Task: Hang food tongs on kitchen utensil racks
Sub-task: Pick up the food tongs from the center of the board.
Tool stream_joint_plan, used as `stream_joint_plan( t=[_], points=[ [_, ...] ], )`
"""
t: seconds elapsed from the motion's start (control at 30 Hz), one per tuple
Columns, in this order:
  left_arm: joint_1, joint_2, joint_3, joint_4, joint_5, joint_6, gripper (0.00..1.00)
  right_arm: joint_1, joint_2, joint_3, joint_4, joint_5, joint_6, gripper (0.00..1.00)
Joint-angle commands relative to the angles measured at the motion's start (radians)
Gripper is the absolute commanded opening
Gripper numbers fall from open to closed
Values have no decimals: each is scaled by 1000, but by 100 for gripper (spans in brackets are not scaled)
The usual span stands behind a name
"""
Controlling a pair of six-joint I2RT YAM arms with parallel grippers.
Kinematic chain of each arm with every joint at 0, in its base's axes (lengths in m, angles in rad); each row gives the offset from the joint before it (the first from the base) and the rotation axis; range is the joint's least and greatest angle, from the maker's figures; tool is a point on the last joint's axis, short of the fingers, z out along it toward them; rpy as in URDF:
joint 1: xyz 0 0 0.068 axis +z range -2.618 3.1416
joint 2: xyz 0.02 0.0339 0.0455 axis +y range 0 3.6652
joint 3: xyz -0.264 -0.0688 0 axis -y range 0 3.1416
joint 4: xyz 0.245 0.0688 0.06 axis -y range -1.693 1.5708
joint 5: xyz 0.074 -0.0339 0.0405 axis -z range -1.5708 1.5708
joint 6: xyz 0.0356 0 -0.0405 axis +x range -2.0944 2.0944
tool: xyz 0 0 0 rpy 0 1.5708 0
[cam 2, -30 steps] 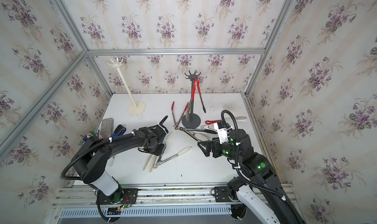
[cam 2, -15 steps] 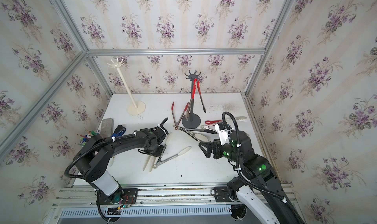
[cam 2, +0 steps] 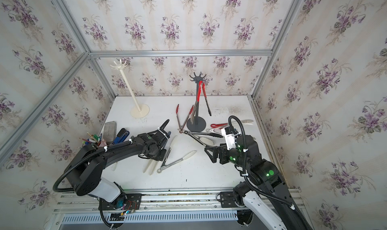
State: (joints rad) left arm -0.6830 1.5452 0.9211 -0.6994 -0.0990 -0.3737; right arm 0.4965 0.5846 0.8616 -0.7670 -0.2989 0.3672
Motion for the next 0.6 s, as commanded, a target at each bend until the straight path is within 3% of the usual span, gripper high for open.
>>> stream_joint_plan(
  t=[0.0,0.57],
  points=[
    [0,-43,2,-9,-19,24,8,-1,3,-1,12,12,3,100],
    [1,-355,118,-39,-39,82,4,-1,49,38,63,24,-33,100]
  ],
)
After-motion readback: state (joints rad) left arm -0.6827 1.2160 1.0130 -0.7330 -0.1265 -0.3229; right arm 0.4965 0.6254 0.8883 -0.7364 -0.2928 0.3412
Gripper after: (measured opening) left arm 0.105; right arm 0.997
